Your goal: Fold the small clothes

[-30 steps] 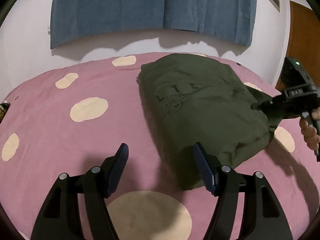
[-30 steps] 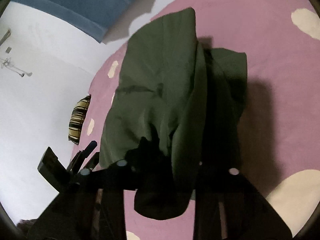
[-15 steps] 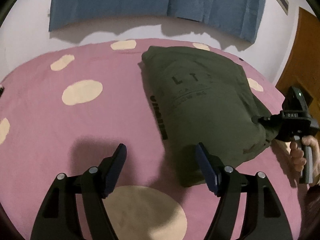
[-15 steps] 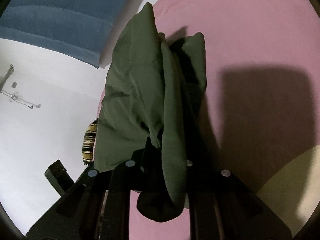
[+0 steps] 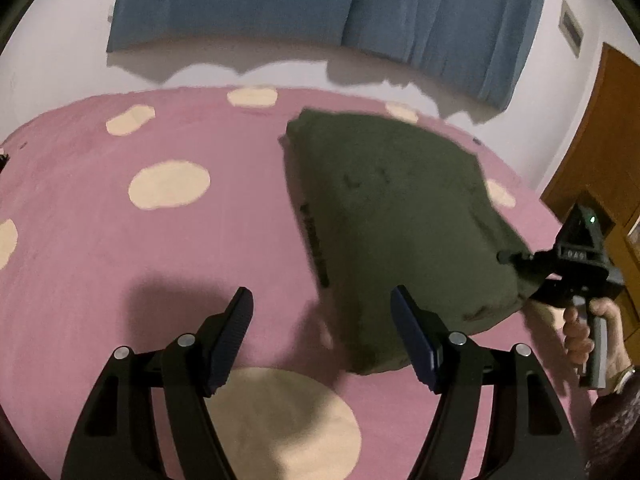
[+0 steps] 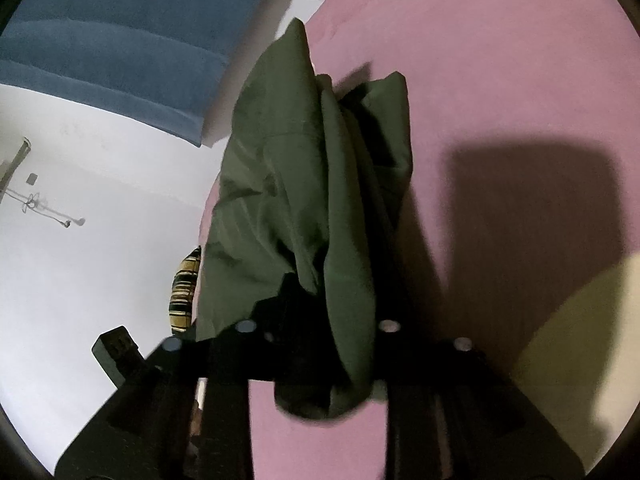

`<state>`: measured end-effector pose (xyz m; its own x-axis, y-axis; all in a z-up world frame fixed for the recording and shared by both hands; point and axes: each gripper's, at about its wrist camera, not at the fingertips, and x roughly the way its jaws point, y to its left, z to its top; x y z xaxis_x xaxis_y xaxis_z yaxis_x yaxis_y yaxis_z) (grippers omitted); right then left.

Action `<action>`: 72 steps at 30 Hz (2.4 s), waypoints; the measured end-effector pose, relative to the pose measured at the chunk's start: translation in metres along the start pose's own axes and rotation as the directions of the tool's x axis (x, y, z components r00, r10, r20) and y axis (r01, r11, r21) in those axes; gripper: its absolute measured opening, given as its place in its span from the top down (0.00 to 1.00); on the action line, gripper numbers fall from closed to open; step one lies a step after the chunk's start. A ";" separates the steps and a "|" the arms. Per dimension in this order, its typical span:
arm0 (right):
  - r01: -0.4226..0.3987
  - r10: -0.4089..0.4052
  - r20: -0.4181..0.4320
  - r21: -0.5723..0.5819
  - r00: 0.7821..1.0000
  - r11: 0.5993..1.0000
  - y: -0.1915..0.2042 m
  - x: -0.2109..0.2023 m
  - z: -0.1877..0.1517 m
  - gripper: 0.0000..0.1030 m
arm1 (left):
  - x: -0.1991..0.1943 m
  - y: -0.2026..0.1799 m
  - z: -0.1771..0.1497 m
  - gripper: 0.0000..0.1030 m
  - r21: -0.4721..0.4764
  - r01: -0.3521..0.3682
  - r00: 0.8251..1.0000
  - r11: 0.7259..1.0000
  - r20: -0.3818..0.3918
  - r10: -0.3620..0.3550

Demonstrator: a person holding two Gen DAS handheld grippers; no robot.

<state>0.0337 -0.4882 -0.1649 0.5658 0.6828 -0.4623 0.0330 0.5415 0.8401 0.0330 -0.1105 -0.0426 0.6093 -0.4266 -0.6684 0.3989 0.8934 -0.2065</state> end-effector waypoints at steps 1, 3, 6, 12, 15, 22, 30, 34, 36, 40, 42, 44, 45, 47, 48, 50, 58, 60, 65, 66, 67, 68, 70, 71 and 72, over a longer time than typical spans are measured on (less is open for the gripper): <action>-0.001 0.000 0.010 0.007 1.000 1.000 0.002 -0.008 -0.002 0.56 | -0.005 -0.001 0.003 0.32 0.006 0.011 1.000 1.000 0.011 -0.011; 0.017 -0.017 0.051 -0.002 0.999 1.000 0.008 -0.023 -0.005 0.39 | -0.008 -0.001 0.008 0.32 0.004 0.040 0.999 0.999 0.013 -0.040; 0.084 -0.079 0.128 -0.033 0.989 0.996 0.016 -0.047 -0.007 0.25 | -0.001 0.002 0.014 0.32 -0.053 0.119 0.992 0.991 -0.022 -0.120; 0.084 -0.082 0.082 -0.022 0.993 0.996 0.004 -0.043 -0.005 0.23 | 0.029 0.004 0.014 0.28 -0.176 0.261 0.953 0.949 -0.107 -0.282; 0.061 -0.060 0.050 -0.019 0.997 0.998 0.003 -0.026 -0.008 0.22 | 0.042 0.003 0.014 0.25 -0.215 0.346 0.914 0.913 -0.142 -0.380; 0.168 -0.168 0.006 -0.073 0.986 0.983 0.002 -0.007 -0.010 0.35 | 0.082 0.018 -0.002 0.25 -0.277 0.274 0.894 0.921 -0.279 -0.350; 0.112 -0.114 -0.011 -0.080 0.993 0.990 -0.003 -0.007 -0.007 0.30 | 0.073 0.012 -0.002 0.24 -0.208 0.270 0.918 0.940 -0.239 -0.317; 0.107 -0.109 -0.018 -0.104 0.994 0.989 0.000 0.002 -0.003 0.24 | 0.076 0.022 0.000 0.20 -0.280 0.305 0.894 0.910 -0.244 -0.375; 0.103 -0.105 -0.010 -0.114 0.994 0.988 0.002 0.007 0.000 0.20 | 0.079 0.024 0.004 0.17 -0.308 0.320 0.888 0.896 -0.233 -0.397; 0.105 -0.110 -0.027 -0.151 0.994 0.983 0.007 0.027 0.004 0.38 | 0.087 0.020 0.006 0.18 -0.302 0.340 0.880 0.891 -0.232 -0.414; 0.123 -0.131 -0.046 -0.148 0.990 0.981 0.005 0.031 0.004 0.56 | 0.083 0.016 0.004 0.26 -0.264 0.322 0.892 0.909 -0.238 -0.385; 0.113 -0.121 -0.051 -0.131 0.991 0.985 -0.001 0.030 0.004 0.68 | 0.077 0.015 0.004 0.36 -0.229 0.304 0.903 0.925 -0.240 -0.356; 0.098 -0.104 -0.049 -0.118 0.993 0.988 -0.003 0.028 0.004 0.69 | 0.074 0.015 0.004 0.38 -0.217 0.300 0.907 0.929 -0.237 -0.349; 0.069 -0.073 -0.039 -0.097 0.997 0.993 -0.004 0.025 0.004 0.73 | 0.069 0.014 0.006 0.45 -0.207 0.296 0.910 0.932 -0.234 -0.341; 0.069 -0.073 -0.033 -0.105 0.997 0.992 -0.002 0.024 0.004 0.73 | 0.067 0.014 0.007 0.46 -0.205 0.290 0.913 0.935 -0.235 -0.334; 0.080 -0.083 -0.018 -0.125 0.996 0.989 0.005 0.023 0.002 0.74 | 0.065 0.013 0.010 0.48 -0.193 0.273 0.920 0.942 -0.234 -0.315; 0.080 -0.082 -0.012 -0.140 0.997 0.987 0.002 0.019 -0.001 0.75 | 0.050 0.008 0.012 0.51 -0.177 0.255 0.928 0.951 -0.231 -0.292; 0.075 -0.078 -0.012 -0.135 0.997 0.988 0.000 0.018 -0.001 0.75 | 0.049 0.007 0.012 0.51 -0.173 0.252 0.928 0.952 -0.234 -0.289; 0.060 -0.063 -0.016 -0.120 0.998 0.991 0.001 0.029 -0.004 0.75 | 0.053 -0.001 0.018 0.51 -0.164 0.246 0.929 0.955 -0.242 -0.280; 0.059 -0.062 -0.017 -0.119 0.998 0.991 0.002 0.034 -0.006 0.75 | 0.053 -0.002 0.020 0.51 -0.164 0.245 0.928 0.956 -0.244 -0.280; 0.057 -0.059 -0.020 -0.117 0.998 0.992 0.001 0.035 -0.008 0.75 | 0.051 -0.002 0.019 0.51 -0.163 0.245 0.928 0.956 -0.245 -0.280; 0.054 -0.057 -0.022 -0.115 0.998 0.992 0.000 0.033 -0.010 0.75 | 0.050 -0.002 0.019 0.51 -0.162 0.244 0.928 0.956 -0.247 -0.279; 0.049 -0.052 -0.025 -0.113 0.998 0.992 -0.001 0.033 -0.013 0.75 | 0.048 -0.002 0.019 0.51 -0.163 0.242 0.928 0.957 -0.250 -0.277; 0.046 -0.049 -0.027 -0.112 0.998 0.993 -0.002 0.031 -0.014 0.75 | 0.046 -0.001 0.018 0.51 -0.162 0.242 0.927 0.957 -0.251 -0.277; 0.043 -0.047 -0.029 -0.108 0.998 0.993 -0.002 0.032 -0.014 0.75 | 0.044 -0.001 0.017 0.51 -0.160 0.242 0.927 0.957 -0.253 -0.276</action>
<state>0.0403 -0.4608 -0.1855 0.5394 0.6706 -0.5092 -0.0316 0.6204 0.7836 0.0712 -0.1330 -0.0599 0.2810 -0.6067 -0.7436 0.4193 0.7746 -0.4735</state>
